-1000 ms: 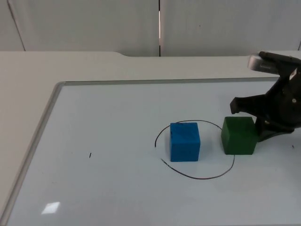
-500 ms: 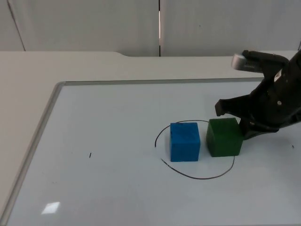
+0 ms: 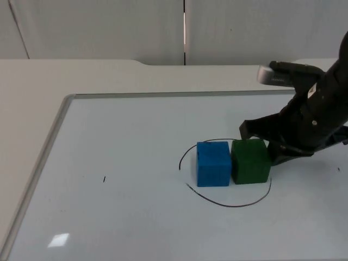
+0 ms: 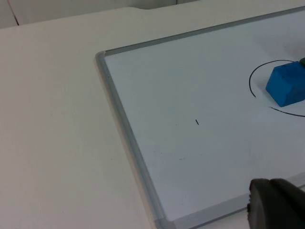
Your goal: Push the two cubes into the marked area.
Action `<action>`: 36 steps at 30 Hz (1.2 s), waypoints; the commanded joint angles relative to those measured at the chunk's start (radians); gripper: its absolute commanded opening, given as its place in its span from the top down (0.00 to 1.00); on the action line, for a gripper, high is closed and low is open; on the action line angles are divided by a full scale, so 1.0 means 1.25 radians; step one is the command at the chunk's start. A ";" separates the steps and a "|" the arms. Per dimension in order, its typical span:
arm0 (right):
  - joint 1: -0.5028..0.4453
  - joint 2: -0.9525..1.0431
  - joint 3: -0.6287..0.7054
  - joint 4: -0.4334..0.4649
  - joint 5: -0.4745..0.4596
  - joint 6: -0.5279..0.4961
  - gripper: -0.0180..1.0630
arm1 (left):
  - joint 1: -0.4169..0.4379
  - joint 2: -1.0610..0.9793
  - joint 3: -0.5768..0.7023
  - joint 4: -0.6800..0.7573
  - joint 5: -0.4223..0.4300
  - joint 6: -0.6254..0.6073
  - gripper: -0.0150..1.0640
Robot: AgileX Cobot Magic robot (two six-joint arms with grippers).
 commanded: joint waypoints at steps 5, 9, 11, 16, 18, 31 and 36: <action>0.011 -0.003 -0.003 -0.016 -0.002 -0.001 0.98 | 0.002 -0.003 0.004 0.003 -0.010 -0.006 0.99; 0.011 -0.006 -0.003 -0.067 0.013 -0.001 0.98 | 0.002 -0.003 0.004 0.003 -0.010 -0.006 0.99; 0.011 -0.023 -0.003 -0.097 0.045 -0.001 0.98 | 0.002 -0.003 0.004 0.003 -0.010 -0.006 0.99; 0.011 -0.108 -0.003 -0.179 0.112 -0.001 0.98 | 0.002 -0.003 0.004 0.003 -0.010 -0.006 0.99; 0.011 -0.136 -0.003 -0.195 0.124 -0.001 0.98 | 0.002 -0.003 0.004 0.003 -0.010 -0.006 0.99; 0.011 -0.567 -0.003 -0.214 0.181 -0.033 0.98 | 0.002 -0.003 0.004 0.003 -0.010 -0.006 0.99; 0.011 -0.684 -0.003 -0.214 0.198 -0.065 0.98 | 0.002 -0.003 0.004 0.003 -0.010 -0.006 0.99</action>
